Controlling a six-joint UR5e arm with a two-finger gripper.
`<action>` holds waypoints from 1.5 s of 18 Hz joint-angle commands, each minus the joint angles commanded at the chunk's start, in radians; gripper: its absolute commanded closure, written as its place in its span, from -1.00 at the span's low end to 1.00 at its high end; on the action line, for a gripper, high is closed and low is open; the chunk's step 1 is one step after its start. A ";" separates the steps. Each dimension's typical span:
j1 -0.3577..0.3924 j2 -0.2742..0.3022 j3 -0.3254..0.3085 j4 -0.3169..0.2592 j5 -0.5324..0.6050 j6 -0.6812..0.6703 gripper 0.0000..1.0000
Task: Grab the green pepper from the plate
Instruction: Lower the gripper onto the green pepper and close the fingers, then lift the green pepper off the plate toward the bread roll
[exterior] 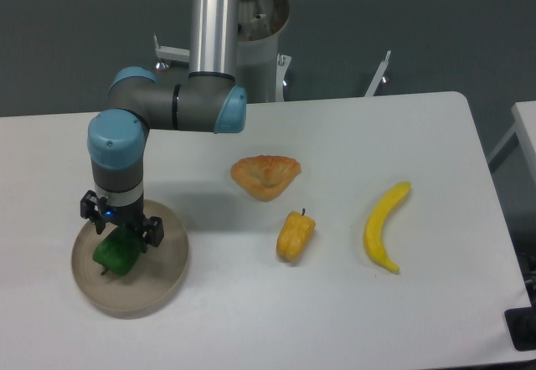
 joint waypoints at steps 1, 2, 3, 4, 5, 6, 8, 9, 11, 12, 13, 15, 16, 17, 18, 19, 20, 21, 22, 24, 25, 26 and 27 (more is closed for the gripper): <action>0.000 -0.002 0.002 0.000 0.002 0.005 -0.90; 0.000 0.000 0.002 -0.002 0.002 0.011 -0.54; 0.000 0.000 0.002 -0.002 0.000 0.015 -0.17; 0.000 0.000 0.002 -0.002 0.000 0.020 0.05; 0.000 0.002 0.002 -0.002 0.000 0.025 0.22; 0.000 0.003 0.002 -0.002 0.000 0.029 0.29; 0.000 0.006 0.005 -0.002 0.000 0.031 0.38; 0.000 0.006 0.005 -0.002 0.002 0.032 0.41; 0.002 0.014 0.005 -0.005 0.002 0.054 0.44; 0.003 0.018 0.008 -0.006 0.002 0.061 0.44; 0.006 0.024 0.012 -0.006 0.002 0.066 0.44; 0.027 0.055 0.023 -0.018 0.003 0.115 0.44; 0.052 0.073 0.022 -0.020 0.003 0.150 0.44; 0.081 0.090 0.021 -0.024 0.003 0.181 0.44; 0.113 0.112 0.020 -0.040 0.003 0.213 0.44; 0.148 0.133 0.021 -0.061 0.005 0.254 0.44; 0.182 0.146 0.023 -0.087 0.005 0.303 0.44; 0.214 0.150 0.023 -0.104 0.005 0.361 0.44; 0.245 0.152 0.020 -0.115 0.005 0.423 0.44; 0.285 0.153 0.015 -0.120 0.021 0.518 0.44; 0.307 0.163 0.014 -0.121 0.037 0.553 0.44; 0.333 0.175 0.011 -0.121 0.050 0.587 0.44; 0.350 0.181 0.011 -0.121 0.057 0.625 0.44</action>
